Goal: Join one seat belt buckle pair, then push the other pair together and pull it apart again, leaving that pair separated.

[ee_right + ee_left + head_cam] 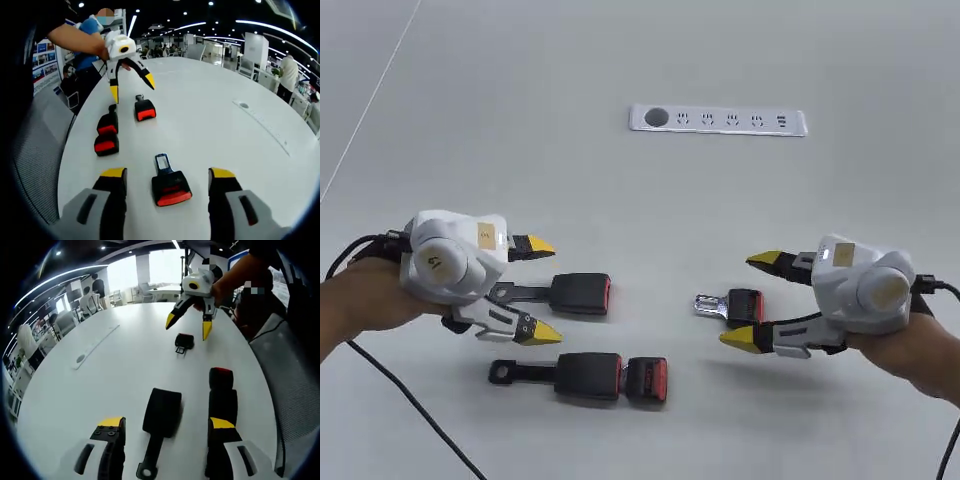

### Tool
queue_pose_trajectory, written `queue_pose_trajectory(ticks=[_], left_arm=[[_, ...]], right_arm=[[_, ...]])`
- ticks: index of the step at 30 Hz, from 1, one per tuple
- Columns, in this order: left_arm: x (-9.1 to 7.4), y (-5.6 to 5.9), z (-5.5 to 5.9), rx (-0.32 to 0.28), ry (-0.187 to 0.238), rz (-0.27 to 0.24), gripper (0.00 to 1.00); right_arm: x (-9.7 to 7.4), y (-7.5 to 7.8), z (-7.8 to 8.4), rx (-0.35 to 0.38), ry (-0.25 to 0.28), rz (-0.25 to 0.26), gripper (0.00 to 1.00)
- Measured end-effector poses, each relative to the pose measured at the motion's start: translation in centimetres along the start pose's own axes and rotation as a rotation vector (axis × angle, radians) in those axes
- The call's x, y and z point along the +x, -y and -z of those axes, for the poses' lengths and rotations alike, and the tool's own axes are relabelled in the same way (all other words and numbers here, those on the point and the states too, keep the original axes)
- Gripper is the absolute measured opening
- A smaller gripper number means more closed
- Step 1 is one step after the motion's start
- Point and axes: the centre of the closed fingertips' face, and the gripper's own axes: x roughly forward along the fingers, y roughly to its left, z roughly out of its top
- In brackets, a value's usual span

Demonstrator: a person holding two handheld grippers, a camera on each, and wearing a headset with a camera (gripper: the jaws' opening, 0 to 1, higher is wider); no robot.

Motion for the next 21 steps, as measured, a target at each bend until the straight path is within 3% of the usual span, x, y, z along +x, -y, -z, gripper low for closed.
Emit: queue_pose_trajectory(ticks=[4, 14, 21], left_arm=[[0.8, -0.5, 0.3, -0.004, -0.004, 0.017, 0.67], [2.7, -0.4, 1.5, 0.015, -0.035, 0.073, 0.64], [3.2, -0.3, 2.1, 0.011, -0.041, 0.09, 0.53]], right_arm=[[0.0, 0.4, 1.5, -0.016, -0.049, -0.021, 0.66], [0.4, -0.1, 2.6, -0.012, -0.094, -0.091, 0.61], [0.3, 0.1, 3.2, -0.018, -0.125, -0.113, 0.57]])
